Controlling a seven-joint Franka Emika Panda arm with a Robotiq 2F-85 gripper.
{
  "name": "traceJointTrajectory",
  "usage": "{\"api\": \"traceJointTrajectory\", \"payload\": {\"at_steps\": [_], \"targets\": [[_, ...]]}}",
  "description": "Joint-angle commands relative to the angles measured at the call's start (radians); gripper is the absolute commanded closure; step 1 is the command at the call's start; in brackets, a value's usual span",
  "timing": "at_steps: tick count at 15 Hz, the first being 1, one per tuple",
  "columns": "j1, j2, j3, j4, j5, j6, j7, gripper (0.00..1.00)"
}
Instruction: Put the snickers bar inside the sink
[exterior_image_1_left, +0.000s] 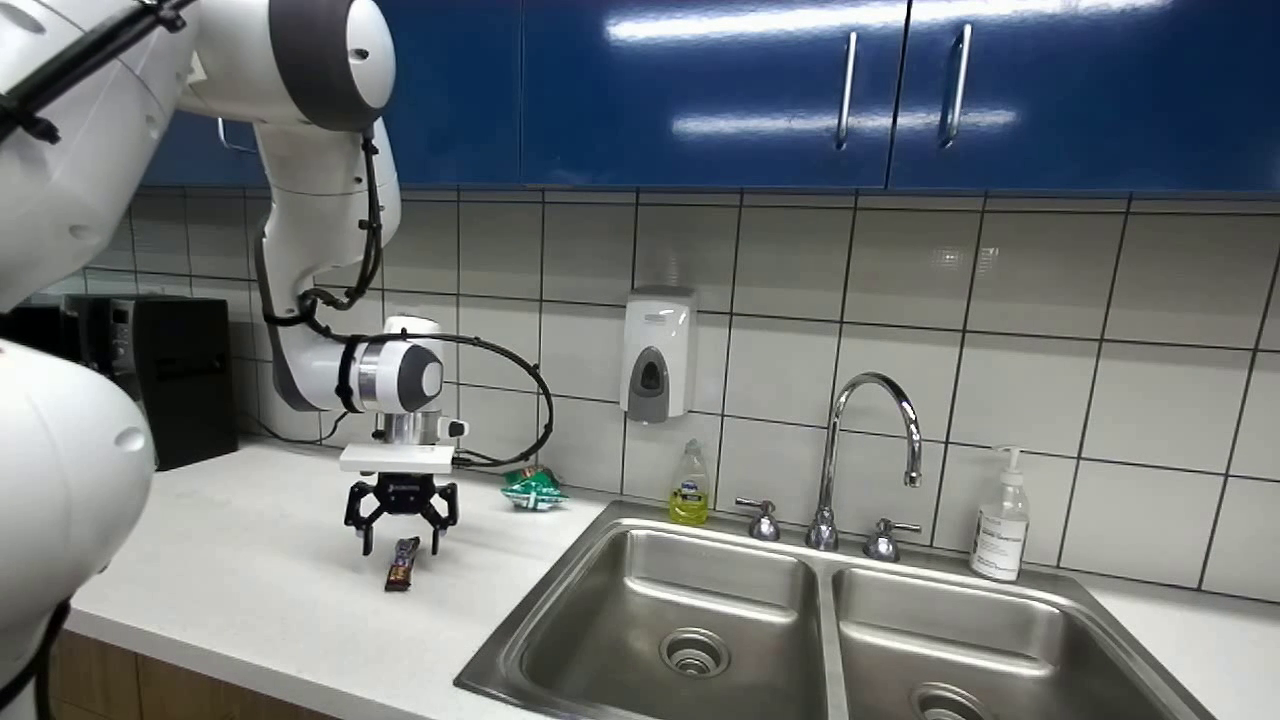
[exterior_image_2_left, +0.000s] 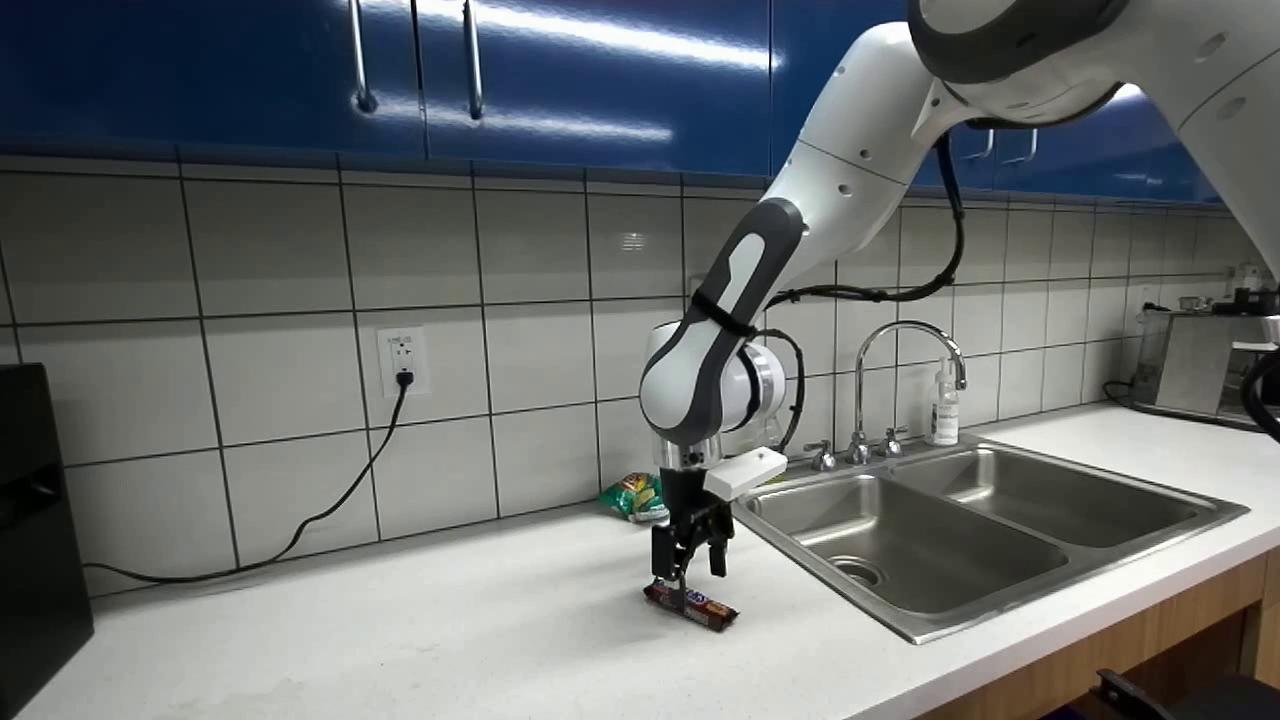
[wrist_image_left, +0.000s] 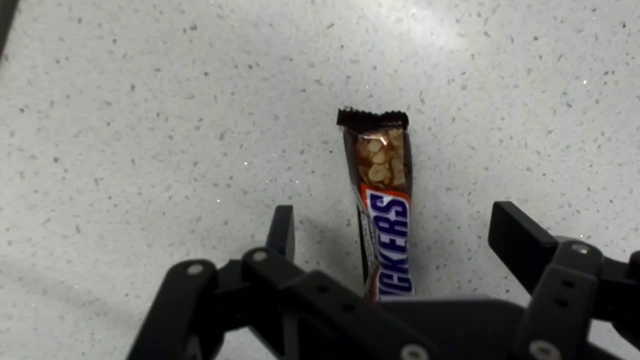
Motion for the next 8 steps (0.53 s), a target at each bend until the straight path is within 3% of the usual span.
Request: {"api": "traceJointTrajectory", "payload": {"at_steps": [1,8], "targets": [[0.003,0.040,0.008,0.043,-0.014,0.010,0.002,0.00],[0.004,0.072,0.011,0.076,-0.011,0.010,0.002,0.00]]}}
